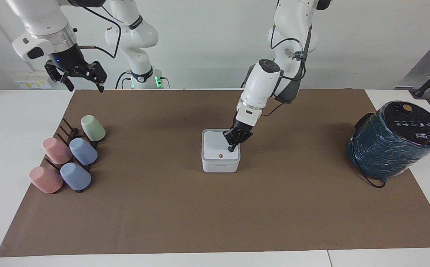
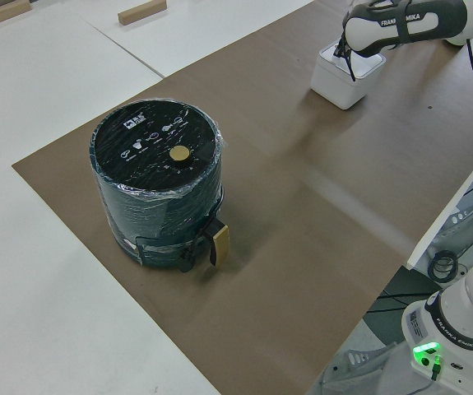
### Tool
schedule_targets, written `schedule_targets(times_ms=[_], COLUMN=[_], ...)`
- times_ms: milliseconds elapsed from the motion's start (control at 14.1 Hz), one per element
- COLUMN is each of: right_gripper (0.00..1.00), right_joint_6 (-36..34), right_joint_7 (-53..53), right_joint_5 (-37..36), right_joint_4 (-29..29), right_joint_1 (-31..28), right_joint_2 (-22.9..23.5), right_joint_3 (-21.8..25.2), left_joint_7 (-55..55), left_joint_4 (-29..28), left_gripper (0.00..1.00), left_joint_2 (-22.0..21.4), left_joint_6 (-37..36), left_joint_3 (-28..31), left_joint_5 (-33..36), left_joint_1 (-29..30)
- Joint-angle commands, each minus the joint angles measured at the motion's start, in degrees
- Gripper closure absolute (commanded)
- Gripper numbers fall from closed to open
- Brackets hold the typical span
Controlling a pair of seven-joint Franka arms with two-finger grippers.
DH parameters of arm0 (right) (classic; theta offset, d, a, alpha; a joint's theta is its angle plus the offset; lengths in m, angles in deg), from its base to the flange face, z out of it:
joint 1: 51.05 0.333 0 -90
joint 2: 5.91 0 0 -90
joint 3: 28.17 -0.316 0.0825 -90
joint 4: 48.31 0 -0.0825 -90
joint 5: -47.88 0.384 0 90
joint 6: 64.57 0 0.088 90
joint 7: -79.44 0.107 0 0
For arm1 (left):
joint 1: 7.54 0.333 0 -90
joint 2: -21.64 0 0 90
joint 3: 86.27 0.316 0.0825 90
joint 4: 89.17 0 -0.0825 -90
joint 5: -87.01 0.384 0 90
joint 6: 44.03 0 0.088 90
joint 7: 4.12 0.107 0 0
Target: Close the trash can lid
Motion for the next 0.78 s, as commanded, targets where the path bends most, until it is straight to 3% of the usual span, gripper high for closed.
schedule_targets(times_ms=[0, 213, 567, 709], right_gripper=[0.0, 0.0, 0.0, 0.0], right_joint_6=[-1.0, -1.0, -1.0, -1.0], right_joint_7=[-1.6, -1.6, -1.6, -1.6], right_joint_5=[0.3, 0.3, 0.3, 0.3], right_joint_4=[0.7, 0.7, 0.7, 0.7], right_joint_1=[-0.2, -0.2, -0.2, -0.2], right_joint_2=[0.1, 0.1, 0.1, 0.1], right_joint_3=[0.0, 0.0, 0.0, 0.0], left_joint_7=[1.2, 1.5, 2.1, 7.6], left_joint_4=[3.7, 7.0, 18.0, 19.7], left_gripper=[1.0, 1.0, 1.0, 1.0], left_joint_2=[1.9, 0.1, -0.6, -2.3], left_joint_6=[-4.0, -12.1, -30.6, -35.9], left_joint_3=[0.0, 0.2, 0.2, 0.2], left_joint_5=[-1.0, -0.8, 0.0, 0.0], left_joint_1=[0.1, 0.6, 4.6, 8.1])
